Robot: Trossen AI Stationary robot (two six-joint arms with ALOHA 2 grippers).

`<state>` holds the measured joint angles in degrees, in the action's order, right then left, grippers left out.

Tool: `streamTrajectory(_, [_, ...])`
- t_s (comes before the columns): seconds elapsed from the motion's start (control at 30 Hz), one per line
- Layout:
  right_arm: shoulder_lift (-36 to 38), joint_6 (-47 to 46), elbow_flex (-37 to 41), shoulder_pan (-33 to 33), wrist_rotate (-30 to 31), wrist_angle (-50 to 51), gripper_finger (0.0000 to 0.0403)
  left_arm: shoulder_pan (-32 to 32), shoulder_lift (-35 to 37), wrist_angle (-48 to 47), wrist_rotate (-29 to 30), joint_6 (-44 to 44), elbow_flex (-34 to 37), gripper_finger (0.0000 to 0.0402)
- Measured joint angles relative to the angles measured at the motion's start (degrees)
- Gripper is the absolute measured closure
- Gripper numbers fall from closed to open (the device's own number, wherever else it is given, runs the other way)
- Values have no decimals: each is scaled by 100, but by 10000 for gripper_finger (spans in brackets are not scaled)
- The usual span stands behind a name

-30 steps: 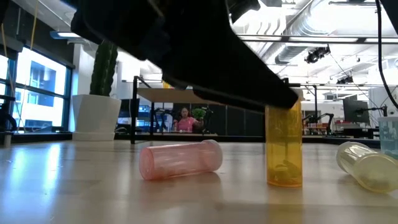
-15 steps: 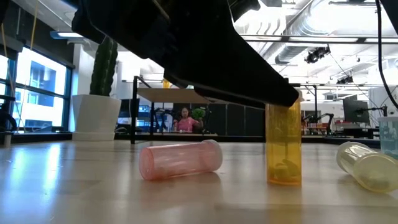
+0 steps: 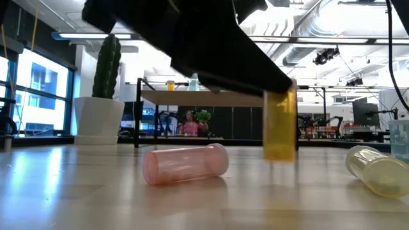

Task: Pick and place medicine bottles onto shelf by color
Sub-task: Put the left orange pill bottle on the shelf

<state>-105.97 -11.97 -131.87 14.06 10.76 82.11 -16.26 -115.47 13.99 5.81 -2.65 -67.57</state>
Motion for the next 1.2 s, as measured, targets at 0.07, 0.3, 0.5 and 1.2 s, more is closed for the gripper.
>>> streamTrajectory(0.07, [0,11,0,1,0,-1,240,74,230,-304,3,70,0,281])
streamTrajectory(0.3, [1,193,0,2,0,-127,240,326,1208,-1055,125,305,22,280])
streamTrajectory(0.5, [216,378,-4,43,7,-658,240,616,2243,-1619,746,531,278,280])
streamTrajectory(1.2, [575,1008,-7,208,76,-905,240,3074,4181,-3086,1302,1273,667,280])
